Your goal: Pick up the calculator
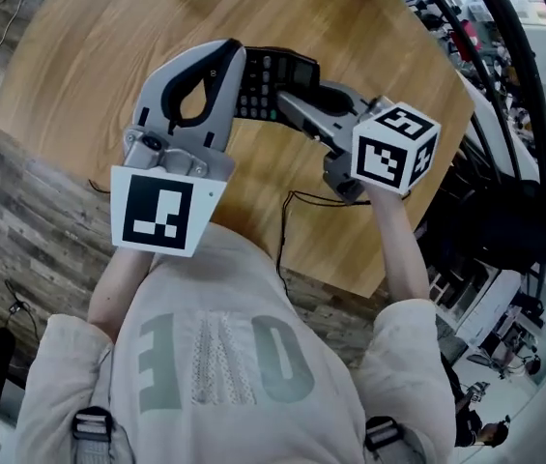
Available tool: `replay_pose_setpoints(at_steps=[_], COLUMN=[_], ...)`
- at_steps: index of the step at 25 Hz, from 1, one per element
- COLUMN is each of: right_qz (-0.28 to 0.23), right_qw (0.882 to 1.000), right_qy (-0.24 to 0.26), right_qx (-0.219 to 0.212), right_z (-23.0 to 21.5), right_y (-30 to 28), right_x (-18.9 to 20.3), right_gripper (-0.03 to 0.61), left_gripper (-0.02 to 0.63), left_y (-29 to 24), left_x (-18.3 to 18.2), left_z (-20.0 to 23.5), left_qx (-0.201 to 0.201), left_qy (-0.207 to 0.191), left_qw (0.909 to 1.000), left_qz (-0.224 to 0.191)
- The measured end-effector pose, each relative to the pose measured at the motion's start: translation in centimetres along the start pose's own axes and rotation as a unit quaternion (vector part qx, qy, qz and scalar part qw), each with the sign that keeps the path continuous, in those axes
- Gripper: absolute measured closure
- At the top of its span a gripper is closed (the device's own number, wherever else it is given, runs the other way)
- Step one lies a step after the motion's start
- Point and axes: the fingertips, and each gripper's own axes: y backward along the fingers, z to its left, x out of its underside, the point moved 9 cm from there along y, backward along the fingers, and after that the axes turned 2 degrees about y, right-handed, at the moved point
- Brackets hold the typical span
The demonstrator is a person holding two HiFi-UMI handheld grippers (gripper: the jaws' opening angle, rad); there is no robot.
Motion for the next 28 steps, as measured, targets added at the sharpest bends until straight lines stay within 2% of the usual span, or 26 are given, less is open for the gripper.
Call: replay_pose_setpoints(at_steps=[3, 6, 10, 15, 20, 24, 28], right_qz=[-0.109, -0.198, -0.283, -0.371, -0.43, -0.464, -0.469], right_qw=[0.993, 0.977, 0.949, 0.905, 0.868, 0.832, 0.817], right_qy=[-0.006, -0.002, 0.003, 0.016, 0.027, 0.045, 0.06], right_qx=[0.041, 0.081, 0.137, 0.207, 0.246, 0.301, 0.33], right_z=[2.3, 4.6, 8.2, 11.9, 14.7, 17.0, 18.6], right_y=[2.1, 3.8, 5.7, 7.9, 9.9, 11.1, 11.9], right_x=[-1.5, -3.1, -3.7, -3.2, -2.4, -1.3, -0.4], right_gripper=[0.477, 0.477, 0.477, 0.477, 0.477, 0.477, 0.477], left_gripper=[0.604, 0.604, 0.604, 0.604, 0.604, 0.604, 0.604], left_y=[0.4, 0.7, 1.4, 2.7, 3.6, 4.7, 5.0], left_x=[-2.0, -4.2, -6.7, -9.0, -10.3, -10.4, -10.5], left_z=[-0.3, -0.6, -1.9, -3.7, -4.6, -4.9, -5.4], left_qx=[0.006, 0.015, 0.034, 0.062, 0.072, 0.078, 0.091], left_qy=[-0.015, -0.031, -0.041, -0.062, -0.071, -0.071, -0.072], left_qw=[0.9996, 0.9982, 0.9952, 0.991, 0.9878, 0.9863, 0.9844], left_qz=[-0.022, -0.049, -0.083, -0.101, -0.118, -0.127, -0.131])
